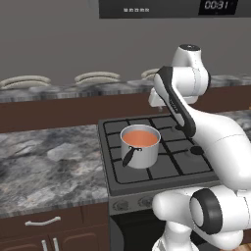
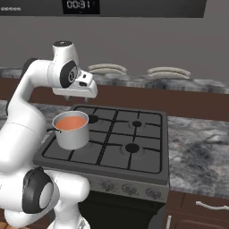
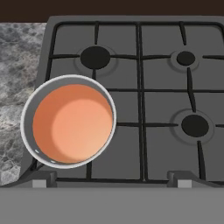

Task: Wait until the marinara sauce is simmered to a deep red color and then turn off the stove.

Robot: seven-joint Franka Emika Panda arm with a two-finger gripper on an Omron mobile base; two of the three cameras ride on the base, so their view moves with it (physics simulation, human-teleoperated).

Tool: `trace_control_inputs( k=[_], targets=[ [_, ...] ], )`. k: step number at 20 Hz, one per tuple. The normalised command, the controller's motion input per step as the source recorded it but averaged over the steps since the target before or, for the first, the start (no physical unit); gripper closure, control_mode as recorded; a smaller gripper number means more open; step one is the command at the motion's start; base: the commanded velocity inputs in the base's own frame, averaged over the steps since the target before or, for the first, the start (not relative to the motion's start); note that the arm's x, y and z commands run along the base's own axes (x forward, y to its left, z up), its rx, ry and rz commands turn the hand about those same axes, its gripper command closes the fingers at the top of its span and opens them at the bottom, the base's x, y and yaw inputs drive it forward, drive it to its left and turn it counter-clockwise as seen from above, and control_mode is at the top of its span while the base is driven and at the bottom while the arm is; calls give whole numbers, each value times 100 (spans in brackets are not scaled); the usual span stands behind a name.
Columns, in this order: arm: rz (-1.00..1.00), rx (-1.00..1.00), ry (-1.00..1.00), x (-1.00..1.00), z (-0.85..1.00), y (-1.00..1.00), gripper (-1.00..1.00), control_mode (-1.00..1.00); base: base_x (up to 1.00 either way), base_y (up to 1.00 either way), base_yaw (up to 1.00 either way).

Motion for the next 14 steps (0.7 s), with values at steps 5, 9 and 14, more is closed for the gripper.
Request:
trace_control_inputs(
  k=[5, 9, 14],
  targets=[
    [0, 0, 0, 0, 0, 0, -100, -100, 0, 0, 0],
    [0, 0, 0, 0, 0, 0, -100, -100, 0, 0, 0],
    [0, 0, 0, 0, 0, 0, -100, -100, 0, 0, 0]
  ],
)
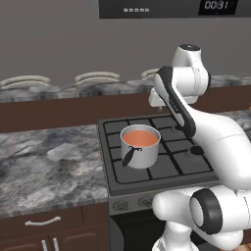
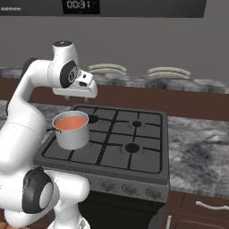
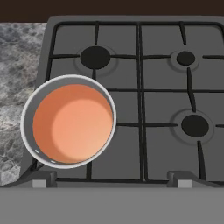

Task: Wait until the marinara sauce is simmered to a deep red color and then turn off the stove.

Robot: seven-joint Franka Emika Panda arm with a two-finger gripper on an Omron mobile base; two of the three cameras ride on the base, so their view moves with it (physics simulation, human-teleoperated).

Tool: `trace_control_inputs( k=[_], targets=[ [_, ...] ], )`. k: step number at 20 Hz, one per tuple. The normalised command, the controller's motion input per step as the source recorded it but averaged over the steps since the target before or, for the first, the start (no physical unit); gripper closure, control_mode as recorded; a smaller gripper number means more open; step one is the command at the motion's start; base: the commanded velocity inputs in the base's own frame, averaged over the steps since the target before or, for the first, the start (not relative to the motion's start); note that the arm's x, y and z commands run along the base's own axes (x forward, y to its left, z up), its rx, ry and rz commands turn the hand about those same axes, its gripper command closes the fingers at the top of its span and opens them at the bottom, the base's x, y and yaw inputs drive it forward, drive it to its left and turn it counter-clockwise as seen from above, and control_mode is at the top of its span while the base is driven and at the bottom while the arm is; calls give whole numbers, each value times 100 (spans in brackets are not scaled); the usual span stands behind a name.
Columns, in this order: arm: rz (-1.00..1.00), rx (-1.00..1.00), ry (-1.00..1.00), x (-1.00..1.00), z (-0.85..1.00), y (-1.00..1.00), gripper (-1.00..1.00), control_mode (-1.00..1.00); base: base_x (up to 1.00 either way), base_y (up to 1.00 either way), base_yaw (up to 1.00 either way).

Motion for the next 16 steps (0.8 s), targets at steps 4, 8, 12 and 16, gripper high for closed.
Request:
trace_control_inputs(
  k=[4, 8, 12, 16],
  targets=[
    [0, 0, 0, 0, 0, 0, -100, -100, 0, 0, 0],
    [0, 0, 0, 0, 0, 0, -100, -100, 0, 0, 0],
    [0, 0, 0, 0, 0, 0, -100, -100, 0, 0, 0],
    [0, 0, 0, 0, 0, 0, -100, -100, 0, 0, 0]
  ],
)
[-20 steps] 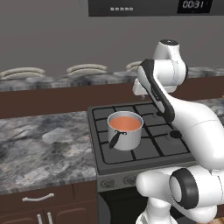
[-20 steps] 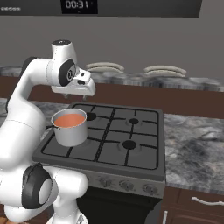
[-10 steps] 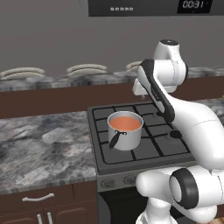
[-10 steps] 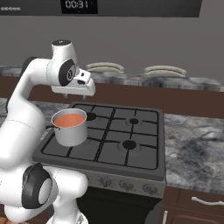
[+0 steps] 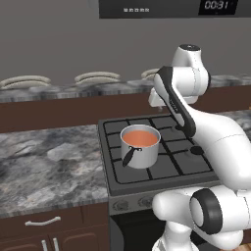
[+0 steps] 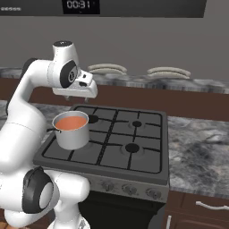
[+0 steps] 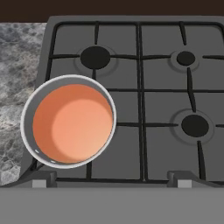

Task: Wait until the marinara sauce is simmered to a deep red color and then turn off the stove.

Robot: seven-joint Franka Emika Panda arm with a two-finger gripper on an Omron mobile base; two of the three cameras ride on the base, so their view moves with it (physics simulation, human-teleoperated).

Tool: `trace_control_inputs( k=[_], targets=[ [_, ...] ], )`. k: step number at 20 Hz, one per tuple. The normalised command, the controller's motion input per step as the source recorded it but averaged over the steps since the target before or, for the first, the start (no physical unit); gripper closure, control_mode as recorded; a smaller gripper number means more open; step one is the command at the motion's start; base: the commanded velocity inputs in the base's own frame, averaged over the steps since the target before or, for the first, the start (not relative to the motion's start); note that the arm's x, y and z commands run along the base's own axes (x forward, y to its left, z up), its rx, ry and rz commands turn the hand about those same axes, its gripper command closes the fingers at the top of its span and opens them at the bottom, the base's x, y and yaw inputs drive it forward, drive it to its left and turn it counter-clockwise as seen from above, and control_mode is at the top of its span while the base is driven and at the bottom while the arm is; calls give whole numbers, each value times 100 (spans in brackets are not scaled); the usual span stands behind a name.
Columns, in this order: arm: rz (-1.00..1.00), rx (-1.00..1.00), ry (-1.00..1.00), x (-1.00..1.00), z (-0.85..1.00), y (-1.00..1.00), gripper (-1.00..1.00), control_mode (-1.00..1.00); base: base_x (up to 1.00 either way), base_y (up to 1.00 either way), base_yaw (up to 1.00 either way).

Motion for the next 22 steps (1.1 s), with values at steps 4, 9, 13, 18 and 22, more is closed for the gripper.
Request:
trace_control_inputs(
  k=[4, 9, 13, 18, 22],
  targets=[
    [0, 0, 0, 0, 0, 0, -100, -100, 0, 0, 0],
    [0, 0, 0, 0, 0, 0, -100, -100, 0, 0, 0],
    [0, 0, 0, 0, 0, 0, -100, -100, 0, 0, 0],
    [0, 0, 0, 0, 0, 0, -100, -100, 0, 0, 0],
    [0, 0, 0, 0, 0, 0, -100, -100, 0, 0, 0]
  ],
)
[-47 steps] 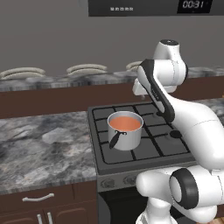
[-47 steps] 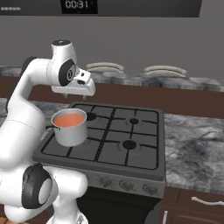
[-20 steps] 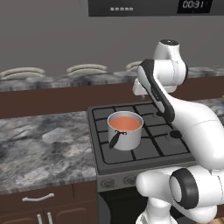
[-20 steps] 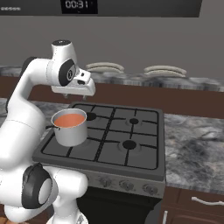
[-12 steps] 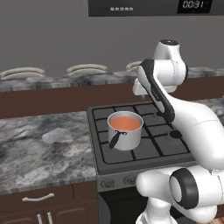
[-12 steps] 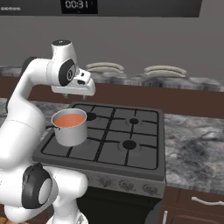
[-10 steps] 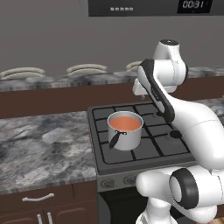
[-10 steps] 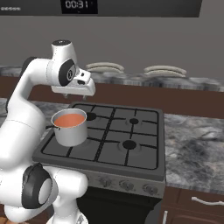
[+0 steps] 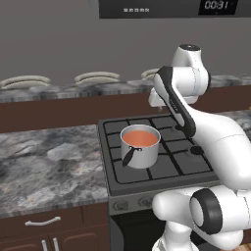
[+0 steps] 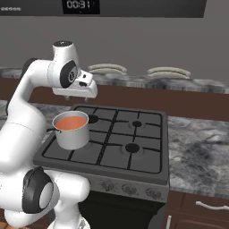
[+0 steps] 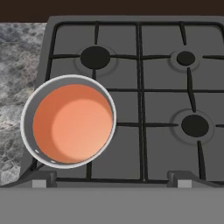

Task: Wait until the marinara sauce is simmered to a deep red color and then turn off the stove.

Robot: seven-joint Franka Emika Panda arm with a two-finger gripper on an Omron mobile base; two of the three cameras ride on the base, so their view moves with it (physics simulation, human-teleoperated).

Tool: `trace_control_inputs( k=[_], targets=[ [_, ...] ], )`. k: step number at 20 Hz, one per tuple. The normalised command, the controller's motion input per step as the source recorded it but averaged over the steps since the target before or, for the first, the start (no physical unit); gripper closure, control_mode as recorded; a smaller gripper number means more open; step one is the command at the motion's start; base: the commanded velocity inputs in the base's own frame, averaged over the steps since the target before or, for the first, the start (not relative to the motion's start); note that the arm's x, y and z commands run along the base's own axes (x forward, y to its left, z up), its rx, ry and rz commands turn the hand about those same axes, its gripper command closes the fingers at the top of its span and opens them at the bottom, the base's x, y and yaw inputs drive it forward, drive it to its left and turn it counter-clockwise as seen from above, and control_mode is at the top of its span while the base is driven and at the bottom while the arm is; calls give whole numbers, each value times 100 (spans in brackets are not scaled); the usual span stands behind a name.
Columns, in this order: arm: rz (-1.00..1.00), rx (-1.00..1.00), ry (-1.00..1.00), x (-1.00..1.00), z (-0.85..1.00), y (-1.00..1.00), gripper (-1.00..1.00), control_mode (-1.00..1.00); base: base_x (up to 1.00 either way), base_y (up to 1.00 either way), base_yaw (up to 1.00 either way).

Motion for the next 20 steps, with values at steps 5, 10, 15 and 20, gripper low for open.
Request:
trace_control_inputs(
  k=[5, 10, 15, 20],
  targets=[
    [0, 0, 0, 0, 0, 0, -100, -100, 0, 0, 0],
    [0, 0, 0, 0, 0, 0, -100, -100, 0, 0, 0],
    [0, 0, 0, 0, 0, 0, -100, -100, 0, 0, 0],
    [0, 0, 0, 0, 0, 0, -100, -100, 0, 0, 0]
  ],
)
